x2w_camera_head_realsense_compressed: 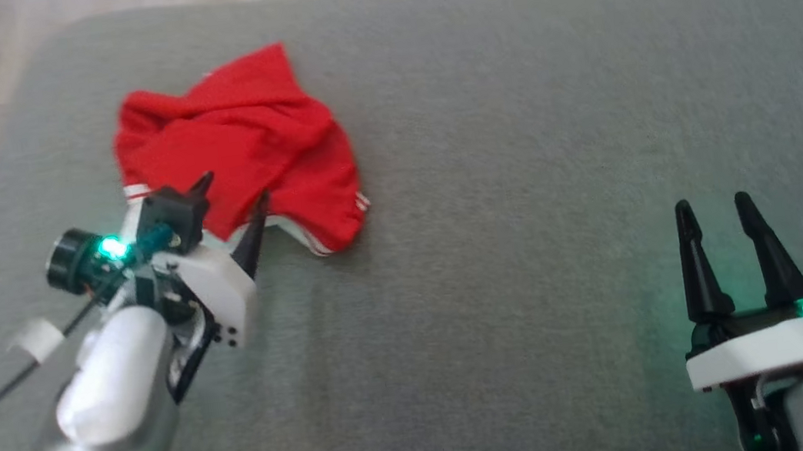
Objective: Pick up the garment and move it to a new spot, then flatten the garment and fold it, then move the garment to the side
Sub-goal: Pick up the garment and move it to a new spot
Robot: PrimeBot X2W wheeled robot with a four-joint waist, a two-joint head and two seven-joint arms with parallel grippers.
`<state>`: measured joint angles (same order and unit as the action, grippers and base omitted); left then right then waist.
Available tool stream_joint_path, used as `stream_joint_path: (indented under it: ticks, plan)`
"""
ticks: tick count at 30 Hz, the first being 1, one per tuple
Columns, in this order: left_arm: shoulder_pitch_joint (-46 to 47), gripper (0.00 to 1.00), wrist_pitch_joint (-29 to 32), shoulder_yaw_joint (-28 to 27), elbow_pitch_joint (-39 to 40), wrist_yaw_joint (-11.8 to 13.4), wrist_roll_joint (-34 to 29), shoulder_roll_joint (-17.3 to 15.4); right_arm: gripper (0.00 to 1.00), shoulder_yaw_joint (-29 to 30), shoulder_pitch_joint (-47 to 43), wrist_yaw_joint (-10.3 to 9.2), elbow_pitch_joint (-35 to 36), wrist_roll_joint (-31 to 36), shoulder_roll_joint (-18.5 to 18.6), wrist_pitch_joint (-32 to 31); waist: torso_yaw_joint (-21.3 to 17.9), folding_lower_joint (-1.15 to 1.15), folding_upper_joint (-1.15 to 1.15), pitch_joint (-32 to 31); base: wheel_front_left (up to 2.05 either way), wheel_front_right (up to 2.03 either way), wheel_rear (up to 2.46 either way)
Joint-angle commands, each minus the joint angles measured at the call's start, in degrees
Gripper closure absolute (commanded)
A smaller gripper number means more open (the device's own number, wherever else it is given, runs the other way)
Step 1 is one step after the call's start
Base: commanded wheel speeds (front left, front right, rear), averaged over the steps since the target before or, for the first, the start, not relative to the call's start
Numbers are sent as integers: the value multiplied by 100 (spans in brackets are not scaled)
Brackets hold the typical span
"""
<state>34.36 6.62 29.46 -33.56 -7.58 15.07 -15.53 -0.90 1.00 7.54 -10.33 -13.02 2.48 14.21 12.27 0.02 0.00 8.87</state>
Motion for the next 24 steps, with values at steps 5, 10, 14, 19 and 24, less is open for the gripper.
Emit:
stream_joint_path:
  ticks: [5,10,14,19,24]
  plan:
    - [770,0,-2,305,-267,10,371,-475,0,-120,314,-5,191,32,40,79,-475,-2,0,451,0,0,0]
    - [1050,0,-34,471,-786,10,385,-546,0,-120,380,-5,176,-6,40,79,-593,-2,0,531,0,0,0]
    - [1171,0,-84,557,-1137,9,420,-505,0,-126,400,-5,160,-15,40,79,-642,-2,0,532,0,0,0]
    - [1318,100,-349,571,-1364,10,441,-453,0,-116,376,-5,97,-28,40,79,-642,-2,0,421,0,0,0]
    - [1415,100,-671,612,-1246,10,640,-400,0,-143,322,-5,-15,-53,40,79,-621,-2,0,130,0,0,0]
